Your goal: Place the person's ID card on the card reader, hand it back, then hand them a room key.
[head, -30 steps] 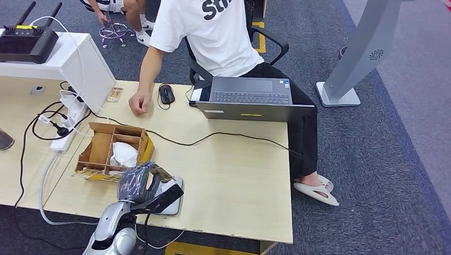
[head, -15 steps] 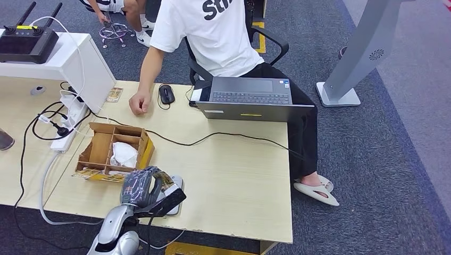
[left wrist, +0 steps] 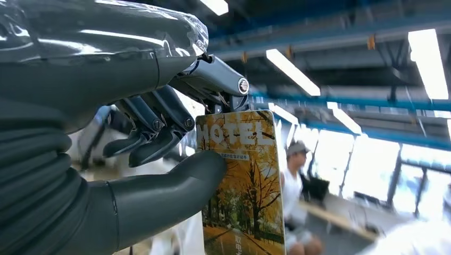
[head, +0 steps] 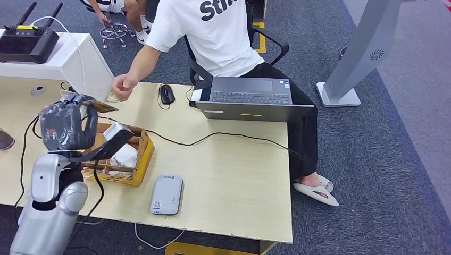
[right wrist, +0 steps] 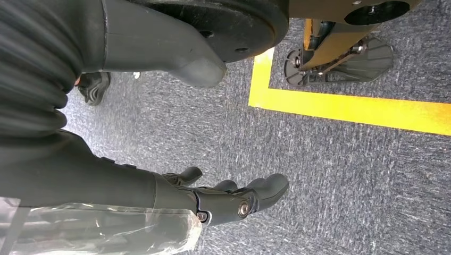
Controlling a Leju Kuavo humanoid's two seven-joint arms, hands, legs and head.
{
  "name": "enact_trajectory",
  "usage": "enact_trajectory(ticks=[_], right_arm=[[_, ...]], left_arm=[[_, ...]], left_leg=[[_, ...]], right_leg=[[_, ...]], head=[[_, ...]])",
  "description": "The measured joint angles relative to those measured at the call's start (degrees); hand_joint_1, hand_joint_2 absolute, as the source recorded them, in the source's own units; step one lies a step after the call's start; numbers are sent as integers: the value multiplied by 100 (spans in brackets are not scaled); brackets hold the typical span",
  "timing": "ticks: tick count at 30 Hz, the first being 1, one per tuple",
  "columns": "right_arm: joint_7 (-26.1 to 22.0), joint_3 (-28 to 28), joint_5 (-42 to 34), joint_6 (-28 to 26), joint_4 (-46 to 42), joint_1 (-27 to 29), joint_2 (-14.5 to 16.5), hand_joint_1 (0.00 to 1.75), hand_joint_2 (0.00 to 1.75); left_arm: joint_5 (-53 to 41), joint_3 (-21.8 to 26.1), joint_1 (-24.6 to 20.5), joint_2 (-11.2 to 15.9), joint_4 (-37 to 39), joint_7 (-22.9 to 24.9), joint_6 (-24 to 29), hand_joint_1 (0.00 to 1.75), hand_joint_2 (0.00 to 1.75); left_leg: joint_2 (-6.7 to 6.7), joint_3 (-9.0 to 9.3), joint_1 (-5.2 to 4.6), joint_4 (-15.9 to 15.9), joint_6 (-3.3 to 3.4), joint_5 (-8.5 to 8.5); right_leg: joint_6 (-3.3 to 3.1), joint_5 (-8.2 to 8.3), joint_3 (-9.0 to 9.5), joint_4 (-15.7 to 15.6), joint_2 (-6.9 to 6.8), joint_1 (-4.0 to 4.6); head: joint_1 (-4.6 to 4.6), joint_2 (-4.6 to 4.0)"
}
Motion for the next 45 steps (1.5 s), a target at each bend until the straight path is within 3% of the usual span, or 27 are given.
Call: enact_trajectory(ticks=[4,9,17,21,25,27,31,37,45], right_arm=[[73,44,56,63,0,-1,0,0,175],[125,128,144,130,1,-10,-2,0,175],[219,235,196,141,1,-18,-16,0,175],[211,245,197,139,0,-20,-22,0,175],[192,249,190,127,0,-29,-26,0,175],[192,249,179,126,0,-36,-26,0,175],[194,249,140,117,0,-41,-26,0,175],[175,243,7,55,0,-39,-26,0,175],[60,155,-235,-55,1,-17,-25,0,175]], left_arm=[[-563,237,-342,464,18,99,224,175,175],[-1224,380,-629,858,450,174,460,175,175],[-1673,379,-955,1010,1302,226,745,175,175],[-1782,357,-1044,937,1558,227,798,3,175],[-1820,302,-1150,744,1778,291,887,0,0],[-1805,271,-1195,645,1850,310,913,0,0],[-1608,222,-1236,463,1920,229,920,0,175],[-346,178,-917,57,1468,-339,463,0,175],[845,-298,500,-290,-145,-735,-134,0,175]], left_leg=[[2,0,0,-1,0,0],[2,0,0,-1,0,0],[2,1,-2,0,0,0],[3,2,-2,2,0,0],[3,1,-3,3,0,0],[3,1,-3,3,0,0],[3,1,-3,3,0,0],[4,0,-5,2,1,-1],[9,-2,-8,2,10,-12]], right_leg=[[0,0,-1,0,1,0],[0,0,-1,0,1,0],[0,0,0,-2,1,-2],[0,1,-3,-3,4,-2],[0,1,-3,-3,4,-2],[0,1,-3,-4,5,-3],[0,1,-3,-4,6,-3],[0,1,-2,-5,6,-4],[4,-4,-5,-9,11,-7]], head=[[1,0],[1,0],[2,0],[0,0],[1,0],[1,0],[1,0],[1,0],[3,0]])
